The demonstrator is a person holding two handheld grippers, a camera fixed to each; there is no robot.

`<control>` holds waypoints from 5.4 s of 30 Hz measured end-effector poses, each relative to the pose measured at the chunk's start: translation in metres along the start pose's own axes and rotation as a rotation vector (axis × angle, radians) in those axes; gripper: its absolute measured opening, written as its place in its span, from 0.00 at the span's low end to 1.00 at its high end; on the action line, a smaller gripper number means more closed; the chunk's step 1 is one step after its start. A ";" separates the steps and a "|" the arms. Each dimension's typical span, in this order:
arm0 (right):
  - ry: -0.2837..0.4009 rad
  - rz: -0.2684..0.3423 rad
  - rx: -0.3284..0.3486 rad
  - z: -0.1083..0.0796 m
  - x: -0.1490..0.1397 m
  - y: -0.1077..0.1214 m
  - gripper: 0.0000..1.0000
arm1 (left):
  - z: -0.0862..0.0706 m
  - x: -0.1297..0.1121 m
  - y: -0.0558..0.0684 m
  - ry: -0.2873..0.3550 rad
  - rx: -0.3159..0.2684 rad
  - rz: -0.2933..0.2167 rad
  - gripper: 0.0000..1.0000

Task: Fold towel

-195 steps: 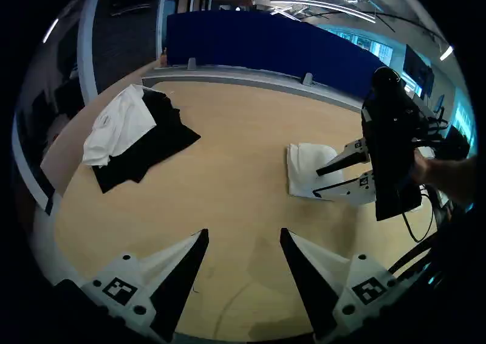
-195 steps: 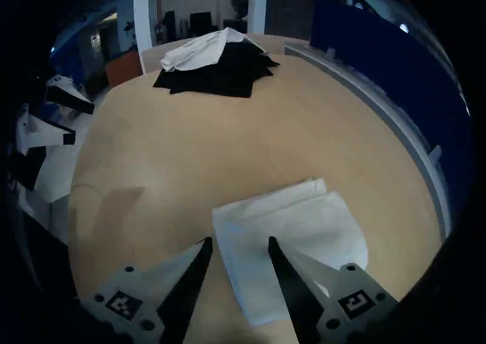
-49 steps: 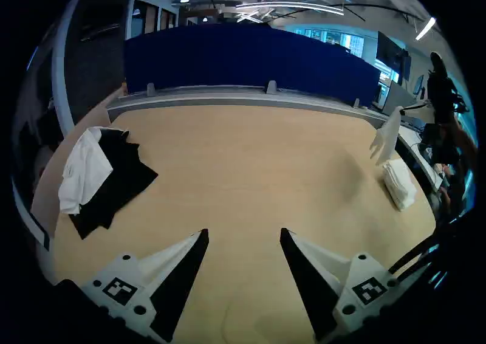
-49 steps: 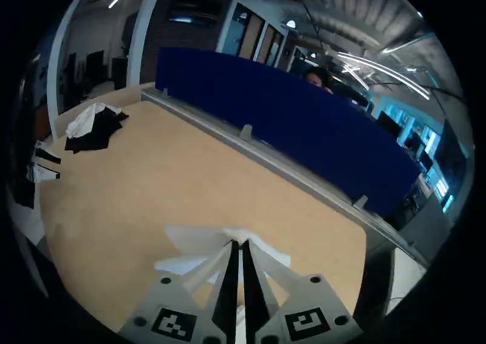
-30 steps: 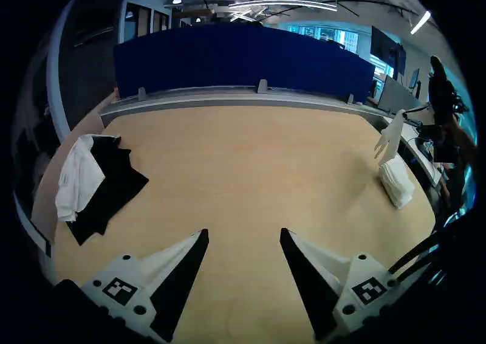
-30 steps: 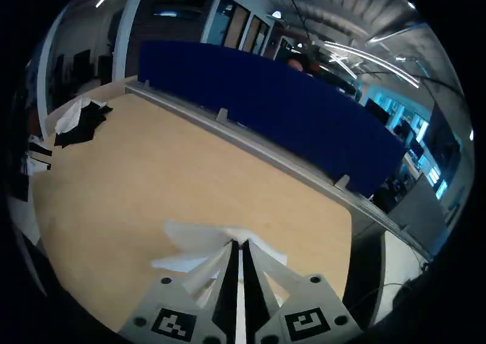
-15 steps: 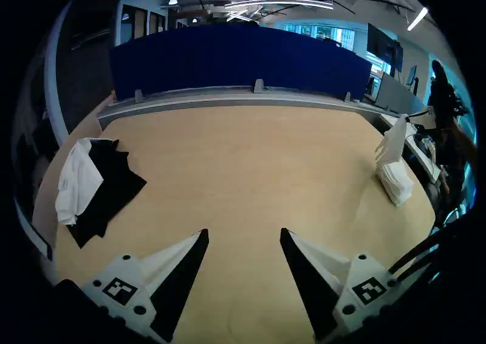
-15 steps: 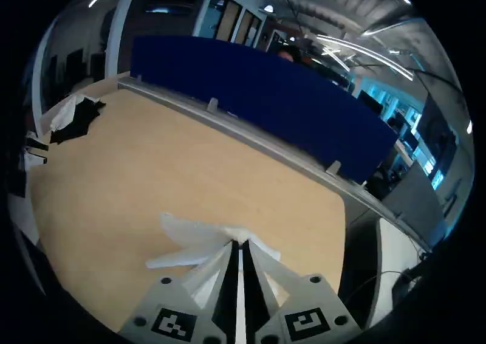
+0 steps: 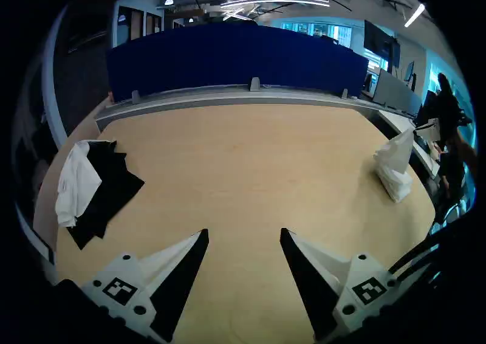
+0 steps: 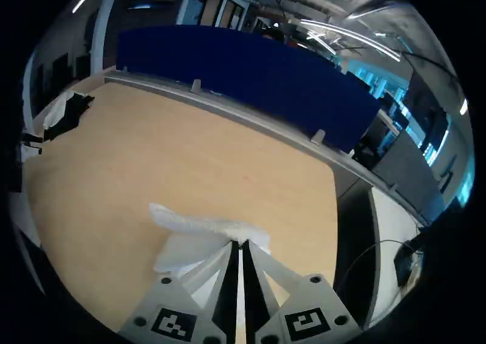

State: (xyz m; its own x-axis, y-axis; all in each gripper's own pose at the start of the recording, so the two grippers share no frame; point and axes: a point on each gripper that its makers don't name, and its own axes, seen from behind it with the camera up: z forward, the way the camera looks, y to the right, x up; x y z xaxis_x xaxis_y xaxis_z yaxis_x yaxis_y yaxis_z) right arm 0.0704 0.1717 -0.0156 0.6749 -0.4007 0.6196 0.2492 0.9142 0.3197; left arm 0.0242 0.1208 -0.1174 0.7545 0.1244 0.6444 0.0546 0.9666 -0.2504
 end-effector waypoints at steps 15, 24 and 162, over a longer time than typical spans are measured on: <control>-0.066 0.047 -0.027 -0.001 -0.061 0.003 0.04 | 0.000 0.001 0.009 0.000 -0.010 0.021 0.87; -0.129 0.063 -0.047 0.002 -0.103 0.006 0.04 | -0.001 0.001 0.013 0.003 -0.005 0.026 0.87; 0.633 0.304 -0.159 -0.048 0.163 -0.123 1.00 | -0.022 0.137 -0.062 0.427 0.113 -0.100 0.87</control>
State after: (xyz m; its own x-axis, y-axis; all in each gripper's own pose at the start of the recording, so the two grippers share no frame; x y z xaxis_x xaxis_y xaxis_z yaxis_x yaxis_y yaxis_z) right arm 0.1831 -0.0027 0.0120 0.9917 -0.0583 0.1148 0.0516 0.9968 0.0605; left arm 0.1383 0.0730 -0.0299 0.9526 -0.0520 0.2998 0.0875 0.9905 -0.1062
